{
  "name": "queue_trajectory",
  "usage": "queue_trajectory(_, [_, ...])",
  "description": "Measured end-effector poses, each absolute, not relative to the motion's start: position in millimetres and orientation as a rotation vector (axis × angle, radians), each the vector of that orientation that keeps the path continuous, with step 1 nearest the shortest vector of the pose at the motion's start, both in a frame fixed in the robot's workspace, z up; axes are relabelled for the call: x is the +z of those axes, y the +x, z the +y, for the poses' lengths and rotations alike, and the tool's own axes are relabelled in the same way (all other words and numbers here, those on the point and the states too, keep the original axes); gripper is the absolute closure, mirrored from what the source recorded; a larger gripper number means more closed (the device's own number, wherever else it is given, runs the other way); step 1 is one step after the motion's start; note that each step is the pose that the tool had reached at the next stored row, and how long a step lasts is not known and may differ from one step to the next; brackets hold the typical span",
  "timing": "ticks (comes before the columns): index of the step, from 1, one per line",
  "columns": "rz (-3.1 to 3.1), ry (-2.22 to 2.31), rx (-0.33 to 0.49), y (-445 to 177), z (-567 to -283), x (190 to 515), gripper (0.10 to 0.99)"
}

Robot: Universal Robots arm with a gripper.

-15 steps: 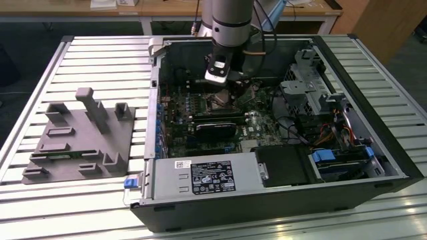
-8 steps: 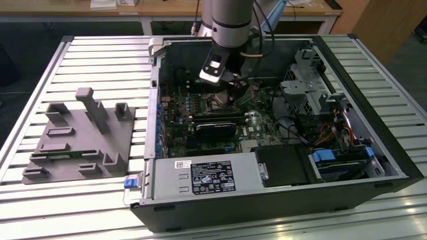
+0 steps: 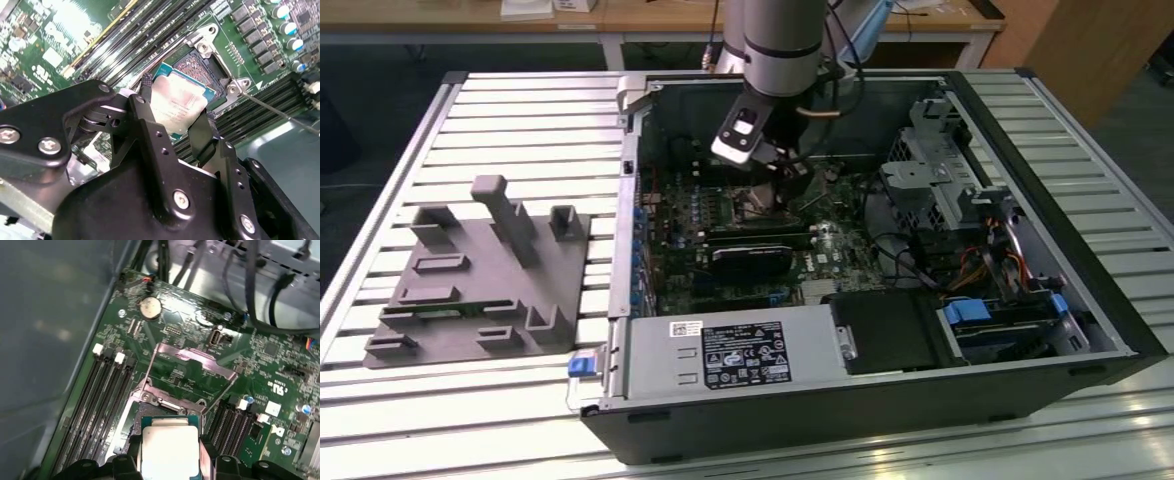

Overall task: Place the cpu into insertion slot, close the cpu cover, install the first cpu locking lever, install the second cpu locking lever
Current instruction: 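Place the cpu into insertion slot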

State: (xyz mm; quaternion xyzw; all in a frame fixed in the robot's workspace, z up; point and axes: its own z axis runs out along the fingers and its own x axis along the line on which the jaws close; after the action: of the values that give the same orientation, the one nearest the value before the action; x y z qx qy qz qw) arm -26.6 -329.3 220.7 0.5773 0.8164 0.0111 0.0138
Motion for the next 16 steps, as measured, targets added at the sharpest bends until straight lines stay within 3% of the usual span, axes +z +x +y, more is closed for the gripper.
queue_trajectory(16, [2.397,1.985,0.031,-28.2,-325.0,217.7,0.545])
